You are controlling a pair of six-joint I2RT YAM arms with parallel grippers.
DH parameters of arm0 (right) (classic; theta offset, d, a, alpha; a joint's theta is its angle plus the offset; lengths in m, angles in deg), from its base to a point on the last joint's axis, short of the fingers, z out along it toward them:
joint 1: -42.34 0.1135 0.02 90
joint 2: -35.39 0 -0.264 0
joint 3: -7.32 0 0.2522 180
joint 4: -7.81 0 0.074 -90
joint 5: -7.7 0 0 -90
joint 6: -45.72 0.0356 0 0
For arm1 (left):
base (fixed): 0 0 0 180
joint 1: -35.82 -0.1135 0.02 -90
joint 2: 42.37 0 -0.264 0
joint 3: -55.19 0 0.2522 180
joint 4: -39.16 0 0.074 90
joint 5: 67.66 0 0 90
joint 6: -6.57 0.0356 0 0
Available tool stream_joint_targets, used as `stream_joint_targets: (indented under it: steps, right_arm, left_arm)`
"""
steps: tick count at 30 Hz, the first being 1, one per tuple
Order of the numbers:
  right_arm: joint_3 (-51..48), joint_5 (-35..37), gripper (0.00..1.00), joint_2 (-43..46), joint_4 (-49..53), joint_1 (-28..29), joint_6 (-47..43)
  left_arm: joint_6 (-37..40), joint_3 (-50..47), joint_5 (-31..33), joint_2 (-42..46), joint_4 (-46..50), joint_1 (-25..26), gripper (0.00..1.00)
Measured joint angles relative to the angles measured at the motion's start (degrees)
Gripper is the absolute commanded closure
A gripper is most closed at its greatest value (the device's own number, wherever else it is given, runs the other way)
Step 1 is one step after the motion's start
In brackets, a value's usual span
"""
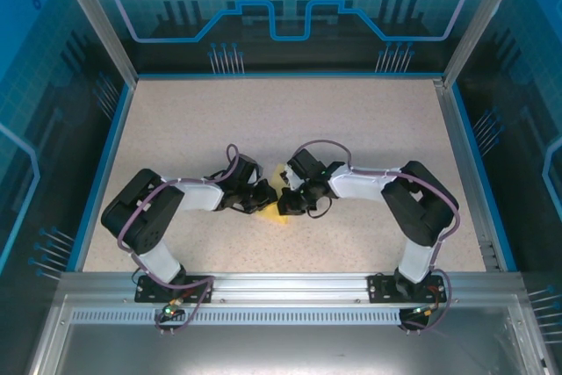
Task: Fold a paper plane with a square sheet of paper (pick it up from the middle)
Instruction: Fold the paper at the center of the table.
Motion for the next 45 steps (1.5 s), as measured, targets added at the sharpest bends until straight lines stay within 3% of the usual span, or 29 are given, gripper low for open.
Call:
stream_joint_targets:
  steps: [45]
  right_arm:
    - [-3.4,-1.2,0.94,0.7,0.3,0.0,-1.0]
  left_arm:
    - [0.0,0.0,0.0,0.0,0.1,0.0,0.88]
